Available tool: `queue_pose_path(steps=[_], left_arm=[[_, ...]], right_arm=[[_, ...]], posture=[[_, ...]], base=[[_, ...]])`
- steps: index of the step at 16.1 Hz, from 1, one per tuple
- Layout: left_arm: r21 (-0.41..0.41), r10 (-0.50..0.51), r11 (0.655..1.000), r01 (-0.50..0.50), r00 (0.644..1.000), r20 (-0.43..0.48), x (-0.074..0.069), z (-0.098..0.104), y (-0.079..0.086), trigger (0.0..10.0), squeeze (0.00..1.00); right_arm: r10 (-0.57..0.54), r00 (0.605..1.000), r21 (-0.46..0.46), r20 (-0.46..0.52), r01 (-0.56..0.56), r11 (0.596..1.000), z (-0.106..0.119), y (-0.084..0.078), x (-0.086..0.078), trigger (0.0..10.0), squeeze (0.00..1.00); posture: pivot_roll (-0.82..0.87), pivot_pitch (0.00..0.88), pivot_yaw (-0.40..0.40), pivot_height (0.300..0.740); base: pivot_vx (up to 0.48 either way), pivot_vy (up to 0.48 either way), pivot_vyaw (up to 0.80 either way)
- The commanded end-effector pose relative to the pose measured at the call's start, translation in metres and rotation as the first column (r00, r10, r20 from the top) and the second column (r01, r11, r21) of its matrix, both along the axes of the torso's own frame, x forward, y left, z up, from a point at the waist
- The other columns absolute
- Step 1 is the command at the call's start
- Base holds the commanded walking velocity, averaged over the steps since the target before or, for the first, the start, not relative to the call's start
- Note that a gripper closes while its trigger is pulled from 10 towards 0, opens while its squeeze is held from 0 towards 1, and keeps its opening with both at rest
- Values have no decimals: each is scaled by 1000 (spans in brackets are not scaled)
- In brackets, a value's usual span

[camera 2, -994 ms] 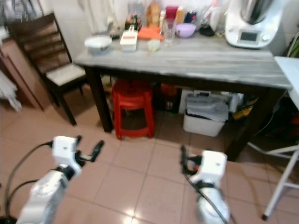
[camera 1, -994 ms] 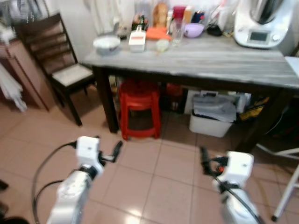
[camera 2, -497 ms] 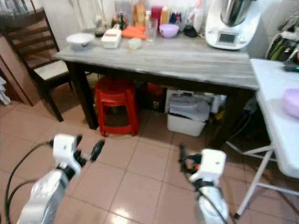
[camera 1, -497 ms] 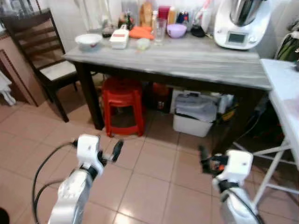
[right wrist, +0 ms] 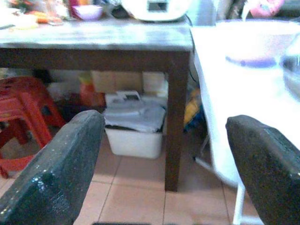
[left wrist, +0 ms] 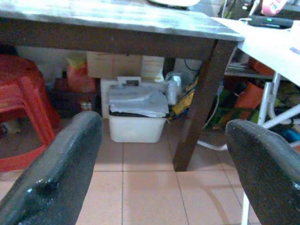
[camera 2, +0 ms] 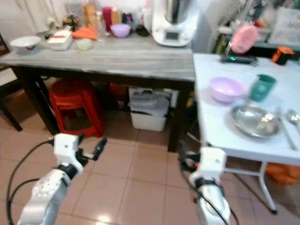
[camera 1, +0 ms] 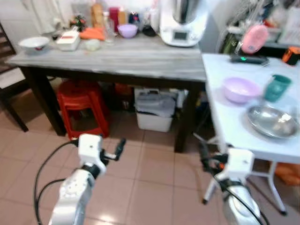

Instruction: Setting the table

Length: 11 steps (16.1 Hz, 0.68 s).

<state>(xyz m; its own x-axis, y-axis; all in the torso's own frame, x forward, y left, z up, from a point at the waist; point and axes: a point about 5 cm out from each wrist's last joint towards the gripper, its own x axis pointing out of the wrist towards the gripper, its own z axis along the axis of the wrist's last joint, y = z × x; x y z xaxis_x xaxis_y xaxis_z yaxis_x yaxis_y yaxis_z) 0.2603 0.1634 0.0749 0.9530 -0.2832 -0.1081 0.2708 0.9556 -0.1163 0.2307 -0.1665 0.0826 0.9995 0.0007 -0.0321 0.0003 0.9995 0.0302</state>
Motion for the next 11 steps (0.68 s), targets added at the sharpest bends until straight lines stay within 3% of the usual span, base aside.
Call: queue_pose_path(steps=[1,3,11], left_arm=[[-4,4,1000,-4,1000,6,1,2,-2,10000,0],[-9,7,1000,-7,1000,8,1,4,-3,10000,0],[-12,7,1000,-7,1000,6,0,3,-4,10000,0]], right_arm=[[7,998,-30,60,-5,1000,14,0,3,10000,0],[1,997,-26,77,1,1000,20,0,4,10000,0],[-22,997,-46,78,26,999,22,-6,2,10000,0]], posture=[[2,0,20,740],[1,0,17,740],[-5,0,12,740]], base=[[0,0,0],[0,0,0],[0,-480,0]])
